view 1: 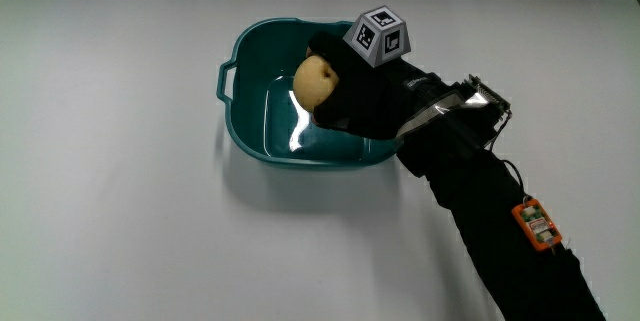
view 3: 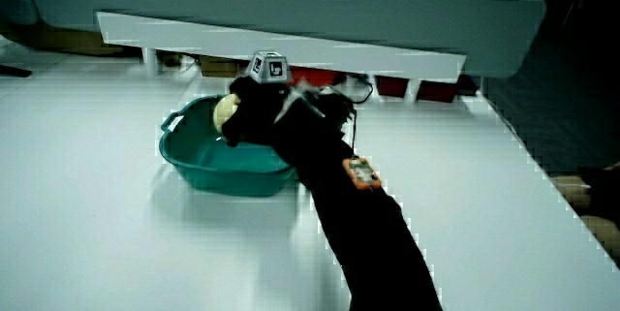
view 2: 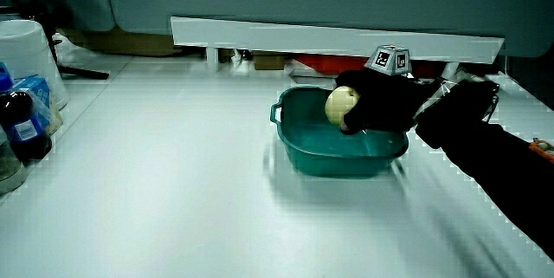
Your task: Place pear into plate
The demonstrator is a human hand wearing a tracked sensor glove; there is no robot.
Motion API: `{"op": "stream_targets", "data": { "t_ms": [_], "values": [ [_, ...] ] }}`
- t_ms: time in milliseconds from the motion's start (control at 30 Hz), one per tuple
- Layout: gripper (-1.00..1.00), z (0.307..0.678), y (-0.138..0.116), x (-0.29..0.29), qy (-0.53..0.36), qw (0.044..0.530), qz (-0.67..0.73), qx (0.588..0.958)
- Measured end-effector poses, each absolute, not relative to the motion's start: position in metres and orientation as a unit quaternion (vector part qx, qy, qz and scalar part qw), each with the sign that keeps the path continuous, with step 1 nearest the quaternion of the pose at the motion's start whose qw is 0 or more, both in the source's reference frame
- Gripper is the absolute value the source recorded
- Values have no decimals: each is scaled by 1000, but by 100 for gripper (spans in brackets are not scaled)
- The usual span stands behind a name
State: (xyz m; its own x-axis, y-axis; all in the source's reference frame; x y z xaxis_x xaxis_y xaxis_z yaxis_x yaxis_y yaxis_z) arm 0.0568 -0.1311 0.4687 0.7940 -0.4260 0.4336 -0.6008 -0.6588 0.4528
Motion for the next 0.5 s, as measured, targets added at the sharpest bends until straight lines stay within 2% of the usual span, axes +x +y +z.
{"op": "stream_targets", "data": {
  "t_ms": [267, 500],
  "values": [
    [0, 496, -132, 47, -258, 310, 139, 905],
    [0, 525, -127, 39, -246, 349, 124, 896]
  ]
}}
